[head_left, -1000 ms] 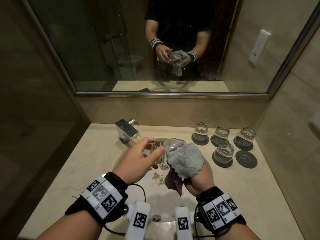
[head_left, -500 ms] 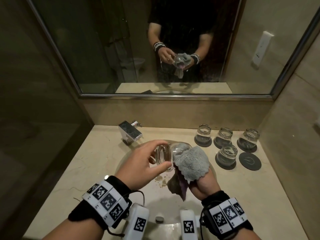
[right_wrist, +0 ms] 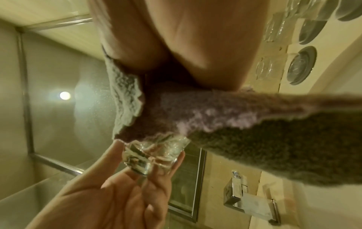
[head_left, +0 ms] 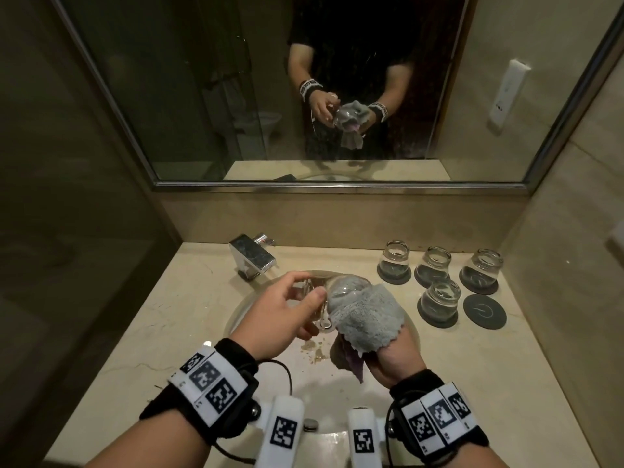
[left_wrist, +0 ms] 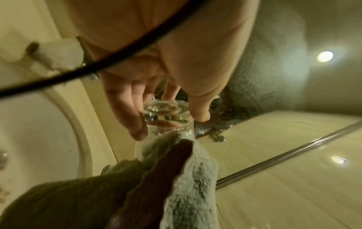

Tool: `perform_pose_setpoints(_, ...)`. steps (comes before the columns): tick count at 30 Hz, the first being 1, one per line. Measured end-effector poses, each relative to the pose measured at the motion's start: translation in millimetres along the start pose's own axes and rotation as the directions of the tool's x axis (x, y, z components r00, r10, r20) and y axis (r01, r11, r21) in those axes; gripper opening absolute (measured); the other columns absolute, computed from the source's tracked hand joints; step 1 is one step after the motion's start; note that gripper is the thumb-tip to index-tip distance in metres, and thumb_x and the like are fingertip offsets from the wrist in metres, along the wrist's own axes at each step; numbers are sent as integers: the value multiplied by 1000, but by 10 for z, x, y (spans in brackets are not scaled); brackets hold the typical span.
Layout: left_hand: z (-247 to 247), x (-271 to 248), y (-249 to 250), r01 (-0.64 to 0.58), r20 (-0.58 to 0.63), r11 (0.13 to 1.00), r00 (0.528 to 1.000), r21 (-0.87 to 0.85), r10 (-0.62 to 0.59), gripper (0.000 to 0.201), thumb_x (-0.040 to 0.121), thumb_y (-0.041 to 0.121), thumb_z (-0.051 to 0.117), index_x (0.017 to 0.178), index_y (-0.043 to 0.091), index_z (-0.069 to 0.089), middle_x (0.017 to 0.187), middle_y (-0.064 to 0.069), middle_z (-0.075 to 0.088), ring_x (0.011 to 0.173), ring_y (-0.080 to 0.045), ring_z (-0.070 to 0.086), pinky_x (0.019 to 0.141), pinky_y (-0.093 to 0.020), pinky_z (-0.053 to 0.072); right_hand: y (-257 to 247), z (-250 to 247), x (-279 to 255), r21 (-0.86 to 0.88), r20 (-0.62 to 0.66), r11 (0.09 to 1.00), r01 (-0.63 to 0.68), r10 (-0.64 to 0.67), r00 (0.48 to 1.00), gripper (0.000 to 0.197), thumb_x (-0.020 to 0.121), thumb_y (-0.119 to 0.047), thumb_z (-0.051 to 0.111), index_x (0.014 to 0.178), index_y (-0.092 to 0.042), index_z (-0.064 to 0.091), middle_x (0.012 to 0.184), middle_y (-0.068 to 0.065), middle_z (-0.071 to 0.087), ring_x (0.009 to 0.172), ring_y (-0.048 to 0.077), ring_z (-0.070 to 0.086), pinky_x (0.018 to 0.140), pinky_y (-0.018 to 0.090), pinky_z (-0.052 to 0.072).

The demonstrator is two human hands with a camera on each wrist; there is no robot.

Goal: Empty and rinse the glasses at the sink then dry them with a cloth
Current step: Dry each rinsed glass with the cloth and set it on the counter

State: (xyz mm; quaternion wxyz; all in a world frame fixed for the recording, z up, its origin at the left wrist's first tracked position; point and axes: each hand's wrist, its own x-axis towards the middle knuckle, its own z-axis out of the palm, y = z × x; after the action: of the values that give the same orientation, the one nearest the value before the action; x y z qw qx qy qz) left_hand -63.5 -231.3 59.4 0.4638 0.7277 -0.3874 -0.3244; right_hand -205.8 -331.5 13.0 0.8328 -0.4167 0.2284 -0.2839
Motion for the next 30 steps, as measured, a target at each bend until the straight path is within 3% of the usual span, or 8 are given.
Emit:
perform_pose_setpoints(5, -38, -44, -17, -246, 70, 929, 969, 277, 235, 50, 87, 35, 70, 131, 42, 47, 120, 23, 52, 98, 6, 57, 77, -15, 51, 12, -55, 46, 119, -51, 992, -35, 41, 998, 13, 59, -10, 76, 71, -13, 75, 69, 14, 65, 58, 21, 60, 58, 33, 46)
perform_pose_setpoints(9, -15, -4, -5, -84, 31, 992, 996, 96, 82, 55, 84, 53, 61, 132, 31, 47, 118, 12, 58, 79, -12, 71, 70, -31, 59, -10, 5, 9, 3, -9, 999, -49, 49, 999, 6, 70, -11, 68, 66, -8, 71, 49, 18, 51, 37, 24, 49, 45, 33, 39)
perform_pose_setpoints(14, -28, -49, -26, -351, 126, 829, 936, 435, 329, 53, 86, 38, 70, 133, 35, 48, 128, 25, 48, 113, 14, 46, 94, -9, 40, -21, 0, 12, 124, -61, 992, -26, 33, 998, 15, 72, -3, 63, 80, -10, 73, 75, 14, 67, 67, 26, 60, 61, 35, 48)
perform_pose_setpoints(19, 28, -38, -92, -98, -38, 995, 994, 14, 98, 41, 84, 24, 75, 120, 34, 58, 120, 11, 58, 82, -15, 67, 71, -26, 57, -73, 17, 48, -291, -61, 954, 75, -96, 993, 12, 87, 9, 60, 98, 9, 57, 76, 5, 62, 58, -3, 60, 57, 13, 49)
perform_pose_setpoints(23, 11, -33, -101, 2, -13, 967, 1000, -255, -5, 36, 83, 36, 74, 116, 29, 62, 122, -8, 62, 86, -27, 72, 73, -39, 59, -134, 62, 14, -330, -30, 939, 94, -110, 993, 4, 86, 6, 59, 83, 8, 57, 60, 31, 56, 57, 31, 62, 63, 44, 53)
perform_pose_setpoints(25, -23, -19, -100, 5, 14, 963, 1000, -268, -2, 45, 77, 42, 77, 117, 29, 62, 121, -8, 63, 88, -26, 72, 75, -41, 59, -128, 59, -32, -208, 38, 974, 95, -89, 995, 8, 82, -5, 67, 84, 3, 66, 68, 30, 62, 60, 37, 63, 56, 46, 55)
perform_pose_setpoints(28, -44, -36, -56, -147, 100, 988, 985, 51, 142, 46, 82, 34, 74, 124, 37, 56, 123, 9, 59, 97, -13, 67, 82, -34, 59, -103, 14, -26, 82, 54, 996, -24, 20, 998, 42, 54, -34, 90, 88, -15, 75, 89, 17, 71, 81, 31, 67, 73, 49, 53)
perform_pose_setpoints(30, -28, -62, -9, -308, 163, 906, 949, 290, 270, 51, 85, 32, 72, 130, 40, 51, 127, 24, 52, 105, 2, 57, 85, -23, 54, -59, -25, 5, 168, 18, 982, -89, 88, 996, 83, 39, -41, 96, 110, -7, 68, 112, 26, 66, 103, 40, 62, 94, 59, 46)
